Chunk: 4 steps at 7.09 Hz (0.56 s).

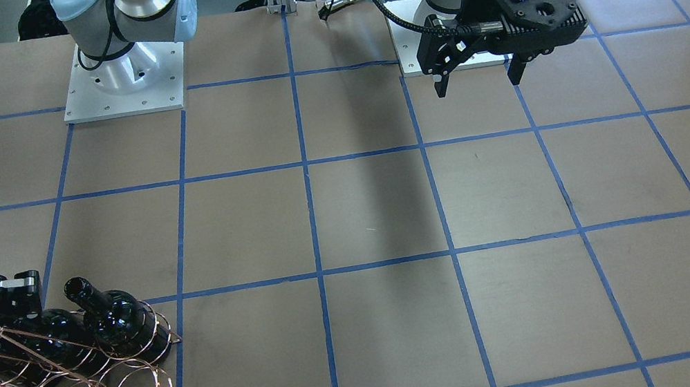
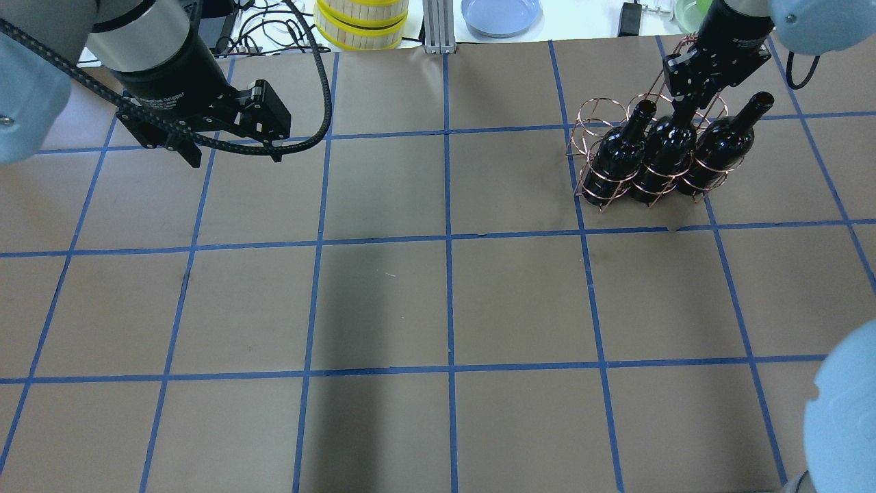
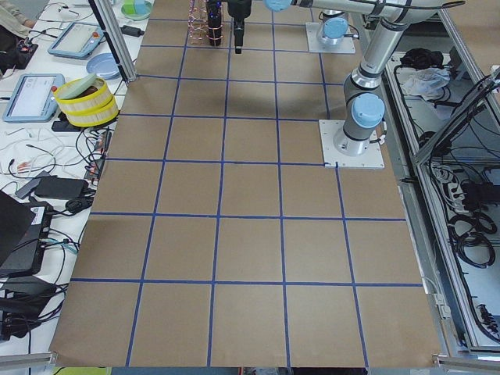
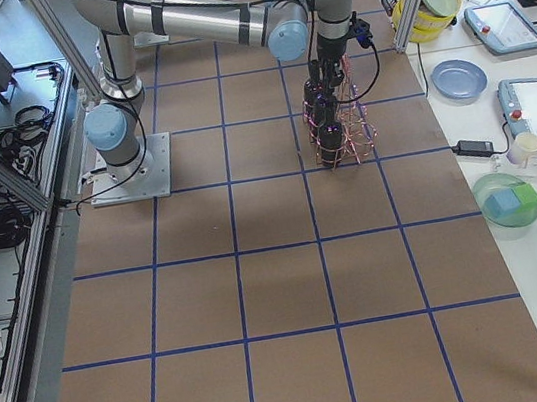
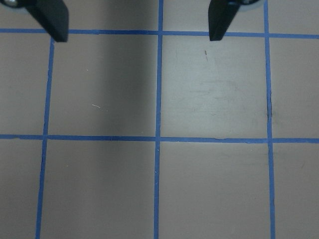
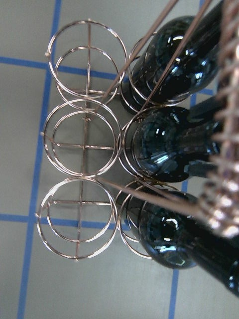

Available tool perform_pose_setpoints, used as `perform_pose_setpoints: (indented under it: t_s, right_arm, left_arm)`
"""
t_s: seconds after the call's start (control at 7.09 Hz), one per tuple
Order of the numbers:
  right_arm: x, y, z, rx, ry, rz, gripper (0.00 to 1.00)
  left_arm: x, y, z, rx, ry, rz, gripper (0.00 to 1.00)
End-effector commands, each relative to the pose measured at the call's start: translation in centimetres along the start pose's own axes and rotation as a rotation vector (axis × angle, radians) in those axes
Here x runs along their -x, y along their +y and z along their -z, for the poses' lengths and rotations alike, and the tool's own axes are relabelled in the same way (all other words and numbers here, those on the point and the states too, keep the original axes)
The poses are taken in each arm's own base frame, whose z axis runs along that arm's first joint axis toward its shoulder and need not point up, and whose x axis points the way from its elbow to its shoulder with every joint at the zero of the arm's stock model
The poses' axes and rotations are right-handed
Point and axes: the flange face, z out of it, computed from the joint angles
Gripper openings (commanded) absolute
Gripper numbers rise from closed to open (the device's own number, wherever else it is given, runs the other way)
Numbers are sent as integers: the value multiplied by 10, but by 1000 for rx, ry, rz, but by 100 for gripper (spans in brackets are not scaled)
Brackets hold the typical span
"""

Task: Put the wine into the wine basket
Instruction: 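Lower the bottle into the empty rack slot and release it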

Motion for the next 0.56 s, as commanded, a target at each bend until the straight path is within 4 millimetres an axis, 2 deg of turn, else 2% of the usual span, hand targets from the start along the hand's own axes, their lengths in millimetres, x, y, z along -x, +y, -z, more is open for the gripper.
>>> perform_pose_setpoints:
  t_s: [0.0,0.14,0.28,0.42]
  right_arm:
    - [0,1,12,-39,11,-3,99]
    - [4,13,39,-68,20,-6,100]
    - [14,39,78,-74,9,-6,100]
    - [25,74,118,-68,4,-9,100]
  left_arm:
    - [0,0,0,-1,0,0,100]
    - [0,0,0,-1,0,0,100]
    - [0,0,1,-2,0,0,100]
    - [0,0,1,-2,0,0,100]
